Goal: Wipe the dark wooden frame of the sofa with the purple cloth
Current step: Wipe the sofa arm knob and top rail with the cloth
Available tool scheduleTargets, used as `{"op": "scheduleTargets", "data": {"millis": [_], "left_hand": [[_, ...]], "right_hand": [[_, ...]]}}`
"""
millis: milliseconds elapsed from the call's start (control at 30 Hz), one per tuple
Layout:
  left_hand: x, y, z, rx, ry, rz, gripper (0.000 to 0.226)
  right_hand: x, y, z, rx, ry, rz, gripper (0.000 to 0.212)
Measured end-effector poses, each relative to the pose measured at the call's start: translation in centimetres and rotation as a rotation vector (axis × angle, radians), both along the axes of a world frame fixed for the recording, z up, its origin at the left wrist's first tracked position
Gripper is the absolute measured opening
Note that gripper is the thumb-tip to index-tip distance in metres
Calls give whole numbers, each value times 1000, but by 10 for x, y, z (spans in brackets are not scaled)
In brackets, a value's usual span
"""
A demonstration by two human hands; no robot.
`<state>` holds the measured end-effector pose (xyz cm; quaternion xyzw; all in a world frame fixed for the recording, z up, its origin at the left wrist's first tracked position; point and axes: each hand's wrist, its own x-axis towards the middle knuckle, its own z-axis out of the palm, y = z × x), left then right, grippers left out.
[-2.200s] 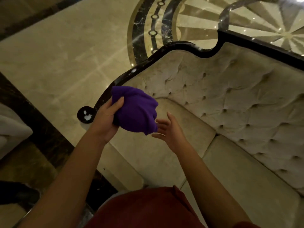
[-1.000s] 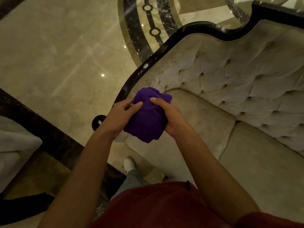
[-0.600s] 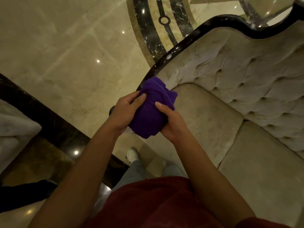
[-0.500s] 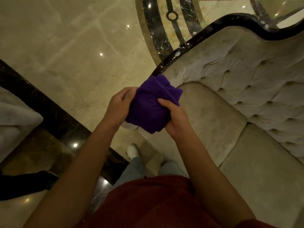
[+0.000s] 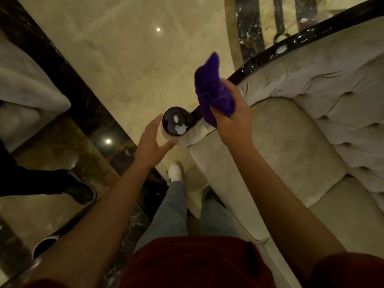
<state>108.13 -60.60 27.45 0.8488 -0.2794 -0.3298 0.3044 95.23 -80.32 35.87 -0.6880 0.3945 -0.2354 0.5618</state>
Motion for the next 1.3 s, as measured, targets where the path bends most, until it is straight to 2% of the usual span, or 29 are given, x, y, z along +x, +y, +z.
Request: {"op": "scheduleTargets", "data": {"millis": [100, 200, 300, 400, 467, 567, 667, 767, 867, 967, 1133, 1300], "left_hand": [[1, -6, -22, 8, 28, -2, 102], [7, -2, -45, 27, 26, 23, 113], [15, 11, -64, 117, 65, 36, 121], [18, 19, -75, 126, 101, 32, 122], [18, 18, -78, 94, 111, 13, 120], [11, 11, -84, 18, 150, 28, 115], [-1, 6, -90, -39, 228, 115, 115], [-13, 1, -100, -51, 225, 153, 111], [-22, 1, -111, -44, 187, 164, 114], [-23, 4, -119, -29, 177, 179, 122], [-28, 4, -122, -70, 199, 204, 125], [-33, 0, -118, -77, 157, 223, 123]], "right_hand": [[27, 6, -24, -296, 64, 158, 54], [45, 12, -60, -436, 152, 303, 51], [51, 19, -94, -480, 234, 374, 53], [52, 30, -120, -533, 326, 387, 64], [57, 37, -128, -566, 367, 372, 66], [59, 47, -137, -601, 373, 327, 56], [59, 51, -141, -661, 397, 320, 64], [60, 54, -143, -689, 431, 329, 70], [61, 57, -145, -703, 440, 337, 62], [58, 52, -152, -810, 442, 364, 50], [47, 32, -161, -1006, 486, 516, 45], [33, 4, -152, -1086, 507, 516, 38]]}}
